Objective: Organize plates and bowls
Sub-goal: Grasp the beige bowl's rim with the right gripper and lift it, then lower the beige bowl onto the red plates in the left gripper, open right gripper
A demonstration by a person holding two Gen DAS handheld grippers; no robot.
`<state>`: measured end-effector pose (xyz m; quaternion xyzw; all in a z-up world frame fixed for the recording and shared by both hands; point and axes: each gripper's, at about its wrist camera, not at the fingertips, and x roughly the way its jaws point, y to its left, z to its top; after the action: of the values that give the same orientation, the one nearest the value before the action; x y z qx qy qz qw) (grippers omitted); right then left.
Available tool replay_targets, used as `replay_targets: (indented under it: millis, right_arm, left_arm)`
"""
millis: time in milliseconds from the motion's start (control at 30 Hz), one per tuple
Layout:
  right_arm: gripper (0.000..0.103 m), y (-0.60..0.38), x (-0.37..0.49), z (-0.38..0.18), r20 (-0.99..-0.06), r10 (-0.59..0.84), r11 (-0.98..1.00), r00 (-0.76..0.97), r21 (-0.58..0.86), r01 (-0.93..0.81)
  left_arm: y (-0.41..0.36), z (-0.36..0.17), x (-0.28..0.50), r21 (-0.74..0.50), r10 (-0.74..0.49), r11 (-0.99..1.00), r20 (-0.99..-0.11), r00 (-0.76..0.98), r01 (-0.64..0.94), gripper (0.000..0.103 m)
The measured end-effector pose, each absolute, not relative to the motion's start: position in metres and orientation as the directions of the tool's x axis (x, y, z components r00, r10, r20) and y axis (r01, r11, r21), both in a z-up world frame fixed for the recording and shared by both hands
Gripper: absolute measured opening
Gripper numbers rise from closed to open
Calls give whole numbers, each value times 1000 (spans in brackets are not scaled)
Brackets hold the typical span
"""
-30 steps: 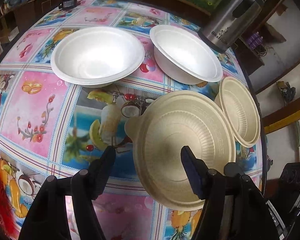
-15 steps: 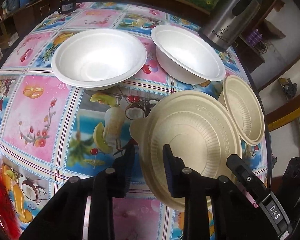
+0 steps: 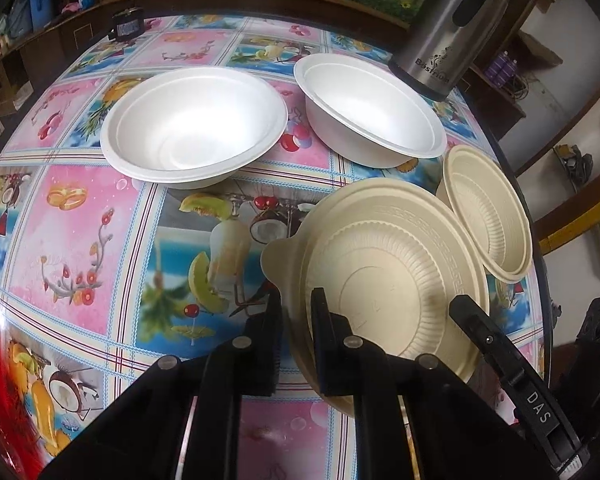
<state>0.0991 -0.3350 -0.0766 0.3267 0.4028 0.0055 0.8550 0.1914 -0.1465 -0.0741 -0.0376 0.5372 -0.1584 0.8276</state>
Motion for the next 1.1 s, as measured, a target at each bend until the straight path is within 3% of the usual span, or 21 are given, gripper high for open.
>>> replay_targets:
  millis: [533,1100]
  right_arm:
    - [15,-308,86,-66,-642,301,803,705,570,176]
    - [16,-188,65,-20,-588,419,822,692,570,-14]
  left_arm:
    - [-111,-64,168,-243,-301,952,-857,418,186,12]
    - [17,-36,101,-232,-225,971,-804,551,59,12]
